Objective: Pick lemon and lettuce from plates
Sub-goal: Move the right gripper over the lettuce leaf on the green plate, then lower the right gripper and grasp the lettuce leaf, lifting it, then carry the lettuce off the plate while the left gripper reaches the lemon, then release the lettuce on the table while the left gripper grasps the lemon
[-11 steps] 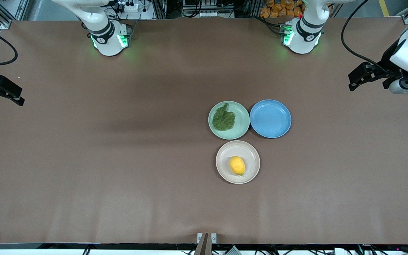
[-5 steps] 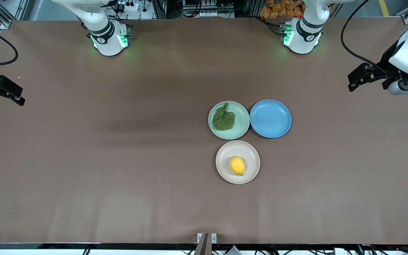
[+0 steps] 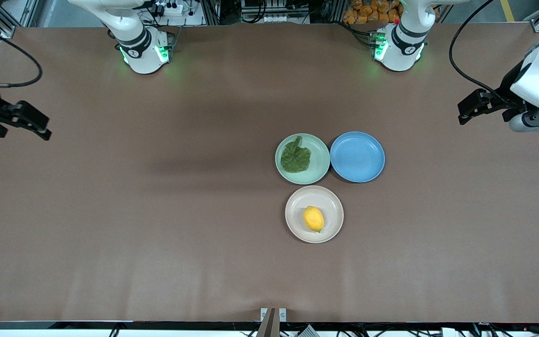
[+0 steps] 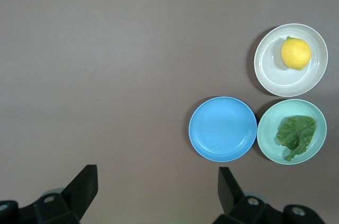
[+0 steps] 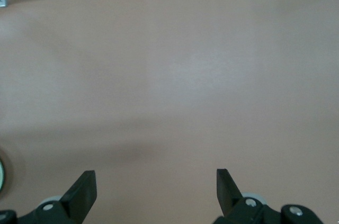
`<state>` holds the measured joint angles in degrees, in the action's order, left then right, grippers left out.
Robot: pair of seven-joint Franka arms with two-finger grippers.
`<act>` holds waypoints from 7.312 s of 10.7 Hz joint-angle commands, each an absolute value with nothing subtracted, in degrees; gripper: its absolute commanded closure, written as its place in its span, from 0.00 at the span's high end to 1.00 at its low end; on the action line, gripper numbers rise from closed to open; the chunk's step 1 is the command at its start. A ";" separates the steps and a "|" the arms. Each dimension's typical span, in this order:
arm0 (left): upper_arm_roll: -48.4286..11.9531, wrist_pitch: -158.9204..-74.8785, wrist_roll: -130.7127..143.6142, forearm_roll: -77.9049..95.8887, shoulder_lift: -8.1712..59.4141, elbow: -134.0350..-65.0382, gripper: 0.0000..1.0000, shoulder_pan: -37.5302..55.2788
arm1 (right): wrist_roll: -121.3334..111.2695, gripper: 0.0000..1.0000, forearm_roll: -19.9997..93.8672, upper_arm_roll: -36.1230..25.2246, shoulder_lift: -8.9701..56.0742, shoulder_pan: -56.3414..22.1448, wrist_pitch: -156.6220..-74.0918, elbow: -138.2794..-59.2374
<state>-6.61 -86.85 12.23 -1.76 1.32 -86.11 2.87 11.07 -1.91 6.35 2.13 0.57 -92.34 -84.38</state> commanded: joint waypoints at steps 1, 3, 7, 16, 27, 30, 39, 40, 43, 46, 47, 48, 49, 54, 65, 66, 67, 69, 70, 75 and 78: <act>-6.42 -86.13 10.46 -0.35 1.32 -85.61 1.00 2.55 | 14.23 1.00 -1.32 6.85 2.55 -0.96 -93.42 -85.08; -6.50 -86.13 10.46 -0.35 1.49 -85.69 1.00 2.55 | 19.74 1.00 -1.41 8.34 3.77 -2.98 -94.65 -85.52; -6.42 -86.13 10.46 -0.44 1.84 -85.69 1.00 3.08 | 40.38 1.00 -3.42 15.54 8.95 -7.46 -98.87 -85.34; -6.42 -86.13 10.46 -0.44 2.28 -85.69 1.00 3.25 | 58.60 1.00 -10.20 19.25 18.19 -15.11 -105.27 -84.81; -6.50 -86.13 10.63 -0.35 2.72 -85.69 1.00 3.43 | 88.04 0.95 -25.12 21.71 40.94 -33.38 -113.10 -73.48; -6.50 -86.22 10.63 -0.35 2.99 -85.69 1.00 3.43 | 95.70 0.90 -31.53 21.62 47.52 -38.22 -118.04 -70.86; -6.50 -86.31 10.72 -0.35 3.34 -85.69 1.00 3.43 | 95.98 0.72 -40.16 21.71 56.33 -44.03 -118.12 -68.73; -6.50 -86.31 10.72 -0.35 3.43 -85.69 1.00 3.43 | 95.98 0.68 -40.25 21.71 56.69 -44.38 -118.12 -68.73; -6.50 -86.40 10.72 -0.35 3.69 -85.69 1.00 3.43 | 95.98 0.41 -41.48 21.80 57.65 -44.82 -118.39 -68.56; -6.68 -87.88 11.51 -0.35 6.76 -85.26 1.00 4.30 | 95.19 0.00 -42.44 22.24 57.48 -44.39 -117.86 -68.47; -6.68 -89.63 11.69 -0.18 7.64 -85.25 1.00 4.39 | 95.10 0.00 -43.93 22.41 57.31 -44.12 -117.86 -68.47; -6.59 -91.82 11.78 1.83 9.04 -85.25 1.00 4.39 | 94.84 0.00 -44.47 22.41 56.96 -43.86 -117.69 -68.47; -6.59 -94.54 12.65 3.15 10.62 -85.25 1.00 4.48 | 93.88 0.00 -44.04 22.59 55.39 -42.90 -117.51 -68.47; -6.68 -108.62 20.64 4.66 17.39 -84.03 1.00 5.80 | 75.19 0.00 -32.21 33.74 39.42 -25.00 -105.83 -70.91; -6.15 -135.14 41.29 4.31 36.72 -81.39 1.00 20.64 | 13.55 0.00 -6.77 2.48 17.04 -0.35 -112.52 -98.48; -6.15 -138.57 42.35 4.31 38.74 -81.39 1.00 21.70 | 13.71 0.00 -6.77 1.24 18.27 0.00 -120.59 -103.31; -6.07 -140.43 42.36 4.22 39.89 -81.39 1.00 22.40 | 13.97 0.00 -6.68 -0.07 20.20 0.00 -127.29 -106.23; -6.06 -142.37 41.75 4.39 41.30 -81.39 1.00 22.24 | 14.32 0.00 -6.59 -1.49 25.11 -0.09 -133.48 -107.22; -6.15 -143.77 41.75 4.48 42.53 -81.47 1.00 22.50 | 14.33 0.00 -6.59 -1.58 27.49 0.52 -135.77 -107.31; -6.33 -151.08 41.66 4.39 49.21 -81.47 1.00 25.31 | 14.50 1.00 -6.59 -1.84 29.81 1.23 -140.98 -105.65; -6.33 -151.00 41.75 4.13 49.57 -81.83 1.00 25.66 | 13.71 1.00 -6.68 -2.29 21.31 1.14 -133.28 -105.30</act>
